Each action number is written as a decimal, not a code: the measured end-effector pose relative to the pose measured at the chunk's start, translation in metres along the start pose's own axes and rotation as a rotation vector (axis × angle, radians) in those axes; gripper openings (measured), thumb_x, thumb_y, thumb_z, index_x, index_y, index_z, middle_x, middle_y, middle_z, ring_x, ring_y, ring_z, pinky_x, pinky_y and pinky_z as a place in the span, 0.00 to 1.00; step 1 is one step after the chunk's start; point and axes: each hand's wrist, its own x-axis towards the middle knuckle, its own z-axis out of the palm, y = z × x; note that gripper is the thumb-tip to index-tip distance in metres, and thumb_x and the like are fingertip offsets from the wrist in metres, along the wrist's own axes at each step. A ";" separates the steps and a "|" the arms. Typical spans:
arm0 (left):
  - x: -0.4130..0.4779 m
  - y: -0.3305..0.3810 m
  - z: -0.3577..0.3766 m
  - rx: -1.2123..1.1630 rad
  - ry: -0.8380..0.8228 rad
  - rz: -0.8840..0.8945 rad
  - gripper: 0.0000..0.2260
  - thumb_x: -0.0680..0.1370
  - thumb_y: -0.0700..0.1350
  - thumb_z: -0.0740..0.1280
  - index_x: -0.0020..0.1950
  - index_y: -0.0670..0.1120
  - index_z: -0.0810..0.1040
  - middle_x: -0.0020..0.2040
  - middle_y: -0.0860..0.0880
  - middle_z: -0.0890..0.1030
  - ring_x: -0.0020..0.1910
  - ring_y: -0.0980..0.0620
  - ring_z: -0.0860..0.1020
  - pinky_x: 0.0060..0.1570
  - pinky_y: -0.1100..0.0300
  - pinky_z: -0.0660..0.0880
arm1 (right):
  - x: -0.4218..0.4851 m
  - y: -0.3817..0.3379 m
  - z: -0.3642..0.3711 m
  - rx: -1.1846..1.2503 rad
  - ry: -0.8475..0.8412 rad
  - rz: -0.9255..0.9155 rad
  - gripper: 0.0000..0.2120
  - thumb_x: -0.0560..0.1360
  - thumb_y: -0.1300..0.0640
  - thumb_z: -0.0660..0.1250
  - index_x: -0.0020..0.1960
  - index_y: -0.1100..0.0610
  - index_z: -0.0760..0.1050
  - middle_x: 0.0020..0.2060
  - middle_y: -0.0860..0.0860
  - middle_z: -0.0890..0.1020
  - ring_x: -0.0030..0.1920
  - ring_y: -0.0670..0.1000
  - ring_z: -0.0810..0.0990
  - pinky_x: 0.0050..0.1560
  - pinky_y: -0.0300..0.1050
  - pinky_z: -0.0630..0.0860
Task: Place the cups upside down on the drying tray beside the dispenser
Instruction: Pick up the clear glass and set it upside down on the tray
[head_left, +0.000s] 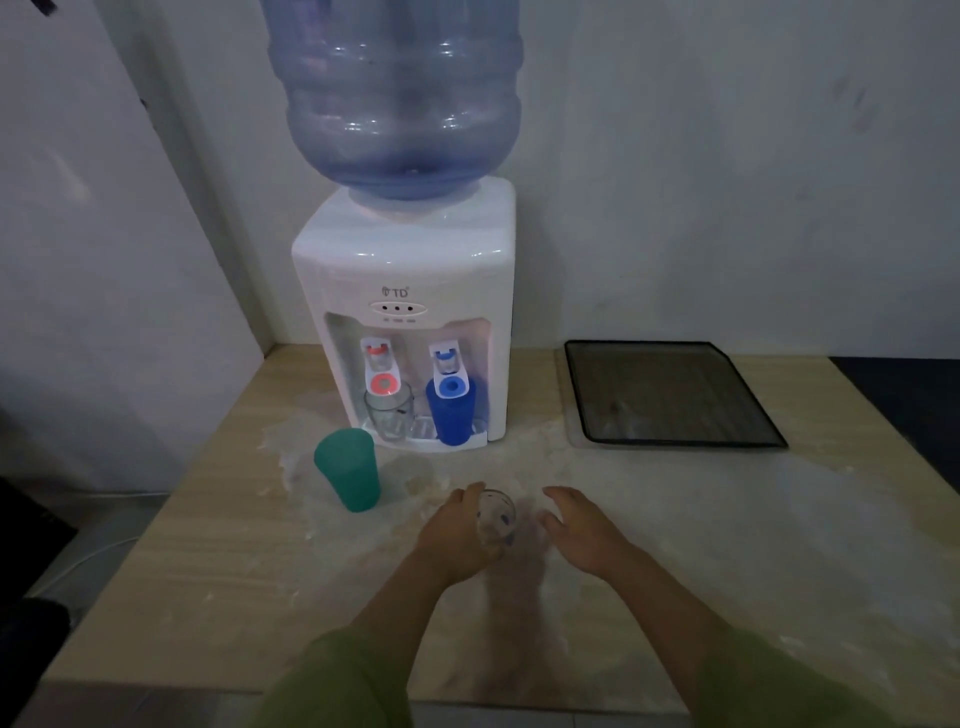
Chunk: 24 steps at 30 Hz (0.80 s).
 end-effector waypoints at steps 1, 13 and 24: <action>0.003 0.001 0.000 -0.017 0.005 -0.002 0.38 0.65 0.56 0.73 0.70 0.50 0.61 0.68 0.46 0.70 0.63 0.47 0.72 0.63 0.53 0.72 | 0.001 0.003 -0.002 0.011 0.005 0.007 0.24 0.81 0.52 0.55 0.74 0.57 0.58 0.74 0.56 0.62 0.73 0.56 0.64 0.72 0.52 0.62; 0.031 0.056 -0.040 -0.473 0.087 0.108 0.29 0.63 0.46 0.78 0.58 0.50 0.66 0.57 0.49 0.74 0.53 0.52 0.77 0.41 0.66 0.75 | 0.028 0.010 -0.046 0.786 0.072 0.269 0.19 0.80 0.48 0.54 0.67 0.56 0.69 0.57 0.54 0.75 0.53 0.55 0.77 0.56 0.51 0.73; 0.106 0.146 -0.035 -0.774 0.076 0.164 0.27 0.62 0.45 0.78 0.54 0.52 0.68 0.51 0.52 0.77 0.49 0.59 0.77 0.40 0.68 0.76 | 0.071 0.045 -0.119 1.412 0.021 0.092 0.21 0.81 0.45 0.51 0.59 0.56 0.76 0.53 0.58 0.82 0.51 0.57 0.79 0.54 0.54 0.74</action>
